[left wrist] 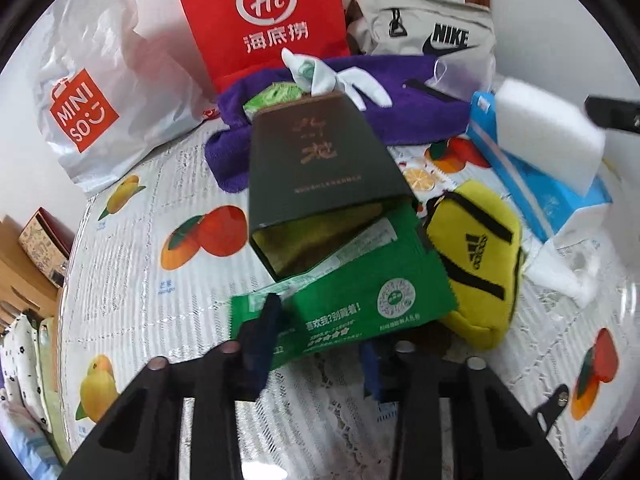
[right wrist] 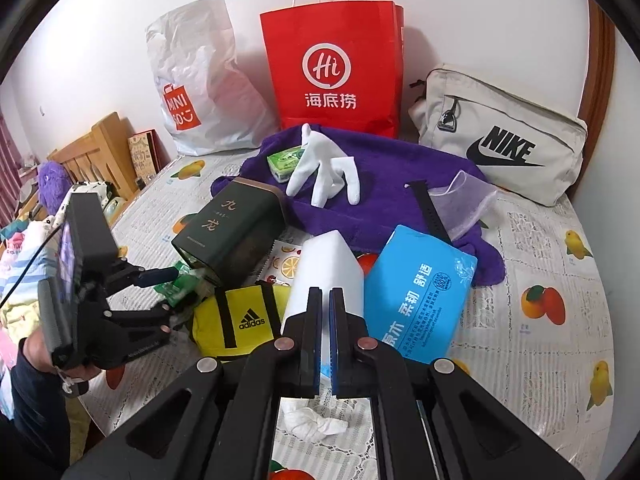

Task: Organize soft objects
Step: 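Grasp the green tissue pack with the left tool while the right tool holds the white block, then lift the green pack with the left tool while the right tool carries the block toward the towel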

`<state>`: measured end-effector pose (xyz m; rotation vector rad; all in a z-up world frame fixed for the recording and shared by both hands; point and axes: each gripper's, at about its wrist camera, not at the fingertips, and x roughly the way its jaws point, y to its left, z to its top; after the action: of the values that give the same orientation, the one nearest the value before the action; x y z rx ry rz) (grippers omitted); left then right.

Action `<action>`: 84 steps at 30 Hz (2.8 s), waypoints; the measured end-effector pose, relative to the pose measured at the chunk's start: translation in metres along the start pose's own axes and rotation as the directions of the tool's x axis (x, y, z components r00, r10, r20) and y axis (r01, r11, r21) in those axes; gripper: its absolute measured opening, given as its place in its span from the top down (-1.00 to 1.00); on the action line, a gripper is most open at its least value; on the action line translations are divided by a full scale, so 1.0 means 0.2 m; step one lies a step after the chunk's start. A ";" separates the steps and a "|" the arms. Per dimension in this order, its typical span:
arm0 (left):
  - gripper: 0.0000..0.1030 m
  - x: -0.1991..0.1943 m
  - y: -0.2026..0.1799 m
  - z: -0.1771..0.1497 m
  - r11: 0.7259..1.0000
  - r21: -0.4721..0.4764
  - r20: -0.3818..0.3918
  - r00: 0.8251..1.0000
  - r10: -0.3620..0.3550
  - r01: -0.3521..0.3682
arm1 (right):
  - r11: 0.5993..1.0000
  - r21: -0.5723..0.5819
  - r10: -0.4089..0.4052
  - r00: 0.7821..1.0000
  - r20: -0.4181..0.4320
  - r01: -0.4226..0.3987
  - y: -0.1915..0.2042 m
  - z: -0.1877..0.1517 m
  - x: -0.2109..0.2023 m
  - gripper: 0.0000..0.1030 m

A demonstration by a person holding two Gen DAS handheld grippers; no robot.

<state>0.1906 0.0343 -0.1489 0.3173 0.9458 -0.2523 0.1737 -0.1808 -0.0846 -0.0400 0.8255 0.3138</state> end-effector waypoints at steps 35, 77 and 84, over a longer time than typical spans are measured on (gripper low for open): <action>0.85 -0.31 0.11 0.27 0.972 -0.194 0.094 0.989 -0.113 0.129 | 0.997 0.078 0.025 1.000 -0.011 -0.024 -0.16 0.05 -0.01 0.99; 0.85 -0.26 0.15 0.25 0.961 -0.212 0.077 0.984 -0.163 0.176 | 0.993 -0.094 0.058 0.986 -0.155 -0.074 0.03 -0.05 0.24 -0.21; 0.85 -0.24 0.15 0.24 0.960 -0.213 0.075 0.983 -0.169 0.181 | 0.991 -0.133 0.008 0.990 -0.143 -0.027 0.05 0.00 0.31 -0.21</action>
<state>0.2104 0.0472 -0.0775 0.0225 0.9372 -0.3144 0.2110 -0.1549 -0.1285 -0.1828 0.9454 0.3861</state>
